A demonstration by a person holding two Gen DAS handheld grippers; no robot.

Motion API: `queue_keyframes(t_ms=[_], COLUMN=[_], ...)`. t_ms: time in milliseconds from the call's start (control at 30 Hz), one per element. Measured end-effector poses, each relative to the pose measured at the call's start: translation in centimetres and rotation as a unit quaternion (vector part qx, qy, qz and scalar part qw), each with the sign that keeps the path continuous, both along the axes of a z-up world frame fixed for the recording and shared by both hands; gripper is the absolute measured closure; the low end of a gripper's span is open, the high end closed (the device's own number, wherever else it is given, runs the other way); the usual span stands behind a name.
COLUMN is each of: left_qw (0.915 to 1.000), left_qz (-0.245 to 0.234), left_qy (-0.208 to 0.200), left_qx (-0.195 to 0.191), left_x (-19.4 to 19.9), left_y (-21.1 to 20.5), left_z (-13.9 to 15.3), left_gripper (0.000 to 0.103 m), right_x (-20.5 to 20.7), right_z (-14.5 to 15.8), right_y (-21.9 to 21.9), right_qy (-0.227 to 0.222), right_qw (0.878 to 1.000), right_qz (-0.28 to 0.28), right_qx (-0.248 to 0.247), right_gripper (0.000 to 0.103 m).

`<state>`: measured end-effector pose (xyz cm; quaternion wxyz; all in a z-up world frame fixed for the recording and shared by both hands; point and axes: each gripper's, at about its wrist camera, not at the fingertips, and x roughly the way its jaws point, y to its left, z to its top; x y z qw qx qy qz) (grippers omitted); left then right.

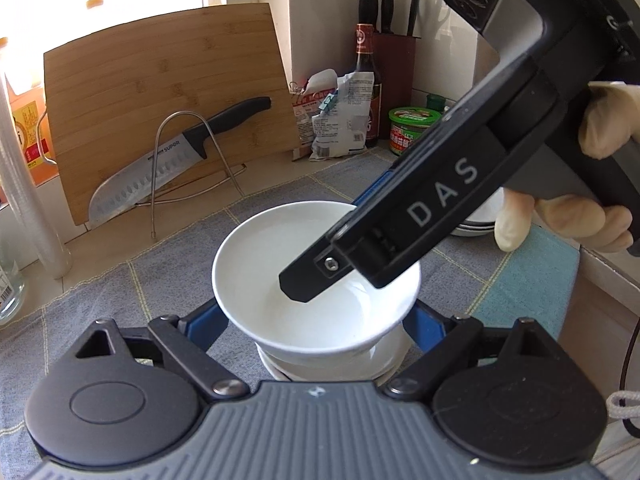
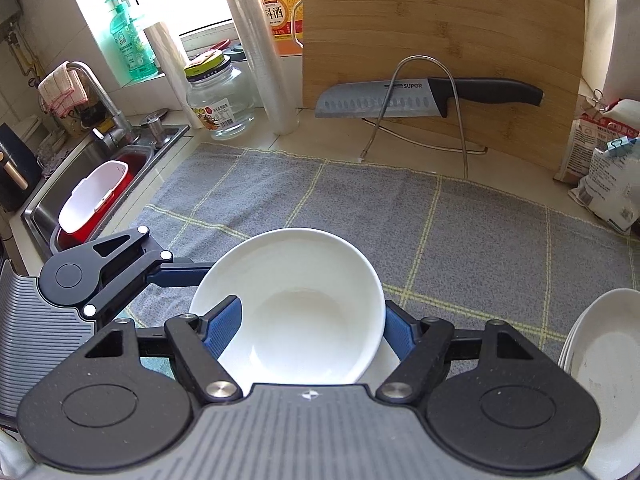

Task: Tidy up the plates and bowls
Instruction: 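Lower the held bowl into the stacked bowls with the right gripper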

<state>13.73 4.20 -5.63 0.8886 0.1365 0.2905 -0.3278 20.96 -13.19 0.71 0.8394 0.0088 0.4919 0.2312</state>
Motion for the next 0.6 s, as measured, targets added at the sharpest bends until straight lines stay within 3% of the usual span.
queue_keyframes(t_ms=[600], left_qw=[0.9996], left_qz=[-0.002], left_qy=[0.029], left_qx=[0.003], left_x=[0.1], left_y=[-0.4], left_z=[-1.0], left_gripper=[0.01], right_x=[-0.1], right_z=[-1.3], right_y=[-0.1], right_qy=[0.012], right_qw=[1.0], right_qz=[0.004], right_qx=[-0.013], right_gripper=[0.023])
